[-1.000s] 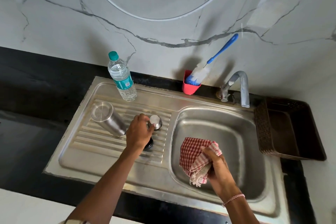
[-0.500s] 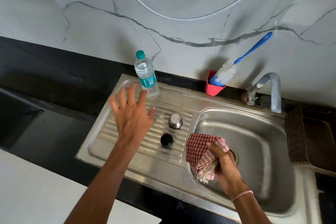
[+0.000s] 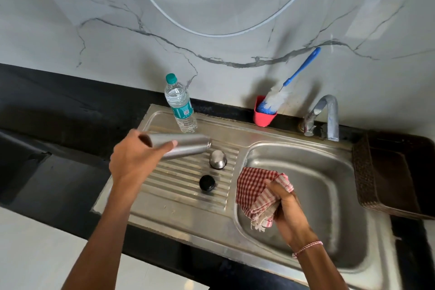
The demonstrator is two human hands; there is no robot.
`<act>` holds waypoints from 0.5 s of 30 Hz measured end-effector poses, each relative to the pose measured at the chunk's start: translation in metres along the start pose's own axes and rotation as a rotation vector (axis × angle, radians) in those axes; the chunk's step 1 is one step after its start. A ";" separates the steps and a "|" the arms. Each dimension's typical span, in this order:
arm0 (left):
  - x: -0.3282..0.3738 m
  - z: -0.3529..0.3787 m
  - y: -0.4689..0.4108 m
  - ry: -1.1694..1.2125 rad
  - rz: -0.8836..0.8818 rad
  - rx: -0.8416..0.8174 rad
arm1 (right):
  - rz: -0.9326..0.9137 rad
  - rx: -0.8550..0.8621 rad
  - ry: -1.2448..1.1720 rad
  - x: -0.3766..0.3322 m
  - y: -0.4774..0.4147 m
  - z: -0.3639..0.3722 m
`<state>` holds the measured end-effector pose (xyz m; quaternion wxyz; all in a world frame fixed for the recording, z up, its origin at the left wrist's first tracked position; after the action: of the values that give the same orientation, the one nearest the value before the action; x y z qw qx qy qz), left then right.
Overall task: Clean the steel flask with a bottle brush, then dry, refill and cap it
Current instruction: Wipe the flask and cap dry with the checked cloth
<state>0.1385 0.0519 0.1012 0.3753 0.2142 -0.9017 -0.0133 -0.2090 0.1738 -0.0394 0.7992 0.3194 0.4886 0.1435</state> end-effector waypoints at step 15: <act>-0.007 0.131 0.128 0.710 -0.070 -0.682 | -0.197 -0.125 -0.469 -0.073 0.043 -0.035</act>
<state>0.0054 0.1533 0.0264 0.7076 0.1006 -0.6546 -0.2464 -0.2709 0.1793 0.0276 0.9189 0.2450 0.3088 0.0168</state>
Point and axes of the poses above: each hand's wrist, its own y-axis away from the middle knuckle, its own z-axis out of the palm, x = y × z, the point moved 9 cm from there along -y, towards the middle knuckle, and after that the axes turned 11 degrees about y, right-handed, at the moved point
